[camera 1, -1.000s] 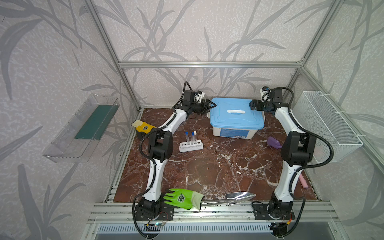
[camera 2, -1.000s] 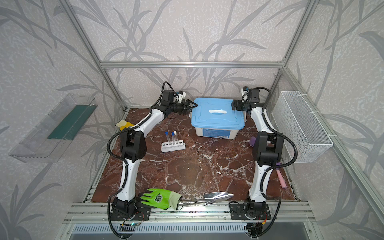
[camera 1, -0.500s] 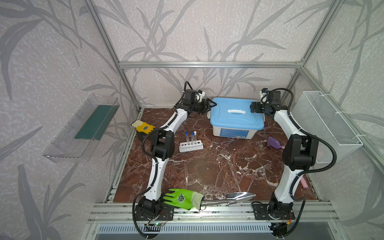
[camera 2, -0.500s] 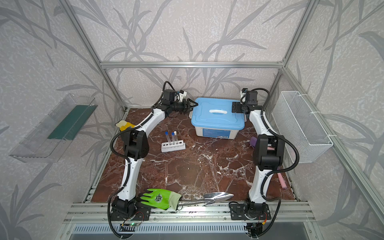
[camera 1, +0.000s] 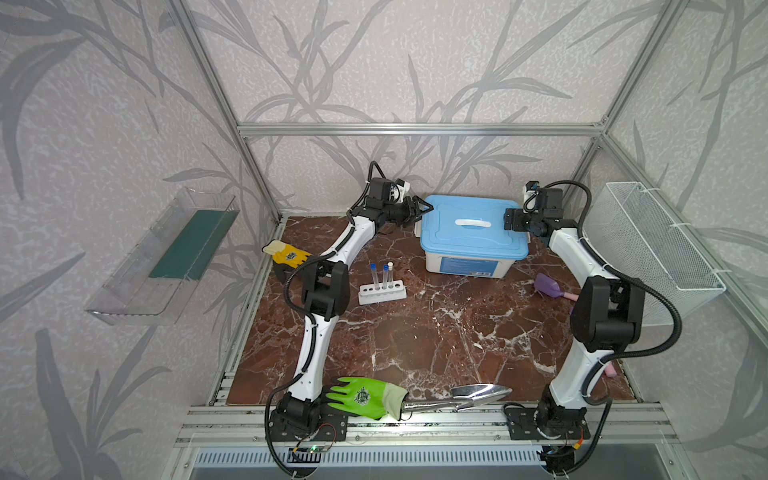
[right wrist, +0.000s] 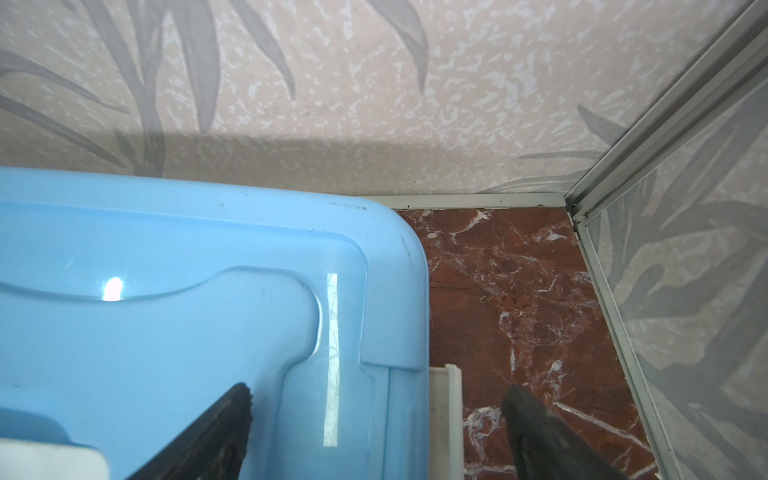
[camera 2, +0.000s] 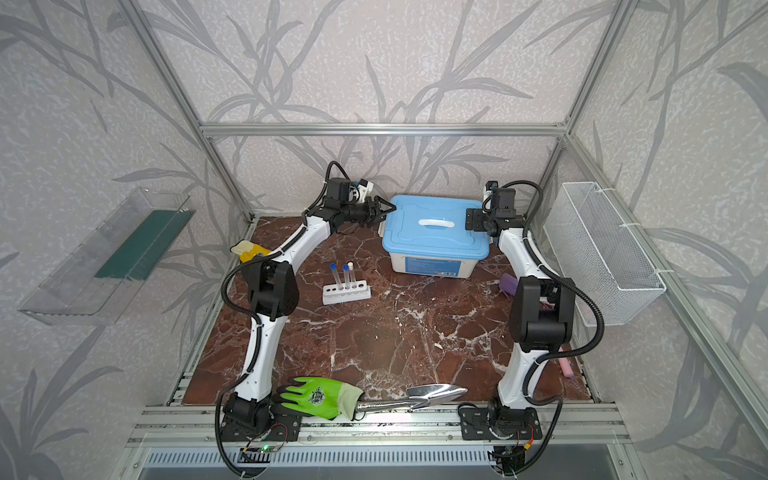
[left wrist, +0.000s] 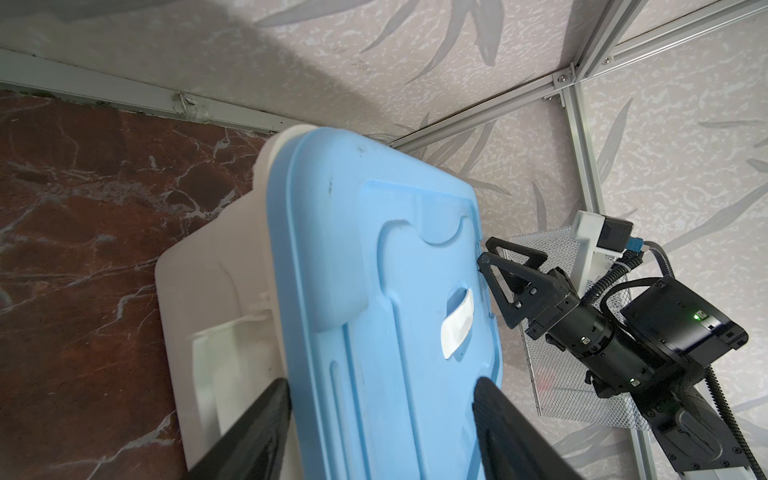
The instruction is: Organize the chemistry lab equipment
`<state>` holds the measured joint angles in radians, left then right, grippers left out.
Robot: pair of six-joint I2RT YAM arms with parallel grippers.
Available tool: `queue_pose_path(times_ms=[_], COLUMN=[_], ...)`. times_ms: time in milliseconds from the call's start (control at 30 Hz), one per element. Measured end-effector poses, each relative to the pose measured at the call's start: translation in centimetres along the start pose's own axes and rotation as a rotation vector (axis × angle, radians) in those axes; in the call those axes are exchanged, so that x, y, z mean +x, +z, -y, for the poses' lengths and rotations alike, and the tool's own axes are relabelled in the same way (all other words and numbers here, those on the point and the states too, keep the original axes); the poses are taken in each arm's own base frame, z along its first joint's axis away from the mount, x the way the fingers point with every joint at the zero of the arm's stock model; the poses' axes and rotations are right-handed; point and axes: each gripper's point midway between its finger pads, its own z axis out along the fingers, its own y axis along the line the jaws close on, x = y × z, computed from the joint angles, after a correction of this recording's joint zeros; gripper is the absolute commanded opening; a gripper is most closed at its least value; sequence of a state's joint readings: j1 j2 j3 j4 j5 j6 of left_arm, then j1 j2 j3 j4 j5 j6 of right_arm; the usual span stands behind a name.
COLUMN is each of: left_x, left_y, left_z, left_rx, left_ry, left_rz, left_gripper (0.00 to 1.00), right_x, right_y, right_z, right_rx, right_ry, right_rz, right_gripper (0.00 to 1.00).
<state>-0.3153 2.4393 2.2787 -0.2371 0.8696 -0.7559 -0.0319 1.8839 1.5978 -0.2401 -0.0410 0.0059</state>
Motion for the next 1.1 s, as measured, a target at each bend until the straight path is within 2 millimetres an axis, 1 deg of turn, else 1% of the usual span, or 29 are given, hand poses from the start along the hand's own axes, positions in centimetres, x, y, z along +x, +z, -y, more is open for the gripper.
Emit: queue_pose_path(times_ms=[133, 233, 367, 433, 533, 733, 967, 1100], left_x=[0.1, -0.1, -0.5, -0.6, -0.7, -0.6, -0.7, -0.7], left_y=[0.4, 0.5, 0.5, 0.6, 0.7, 0.8, 0.8, 0.8], left_z=[-0.6, -0.6, -0.3, -0.3, -0.5, -0.7, -0.8, -0.9], left_rx=[-0.002, -0.001, 0.000, 0.000, 0.000, -0.007, -0.011, -0.012], left_ry=[-0.004, -0.002, 0.001, 0.001, 0.002, -0.002, -0.002, -0.002], left_rz=[-0.003, -0.001, 0.005, 0.006, 0.006, 0.003, 0.005, 0.005], left_gripper=[0.70, 0.70, 0.70, 0.70, 0.70, 0.70, 0.70, 0.70], right_x=[-0.4, -1.3, -3.2, -3.5, -3.3, -1.6, -2.8, -2.8], right_y=[-0.1, -0.5, -0.8, -0.6, 0.1, 1.9, 2.8, 3.5], right_z=[0.1, 0.2, 0.2, 0.2, 0.2, 0.3, 0.3, 0.5], right_rx=[0.007, 0.011, 0.015, 0.015, 0.015, 0.013, 0.015, 0.022], right_ry=[-0.002, -0.009, -0.020, -0.022, -0.027, -0.035, -0.041, -0.040], right_rz=[0.006, 0.021, 0.058, 0.062, 0.054, -0.001, 0.015, 0.013], right_gripper=[0.93, 0.93, 0.93, 0.93, 0.93, 0.92, 0.92, 0.92])
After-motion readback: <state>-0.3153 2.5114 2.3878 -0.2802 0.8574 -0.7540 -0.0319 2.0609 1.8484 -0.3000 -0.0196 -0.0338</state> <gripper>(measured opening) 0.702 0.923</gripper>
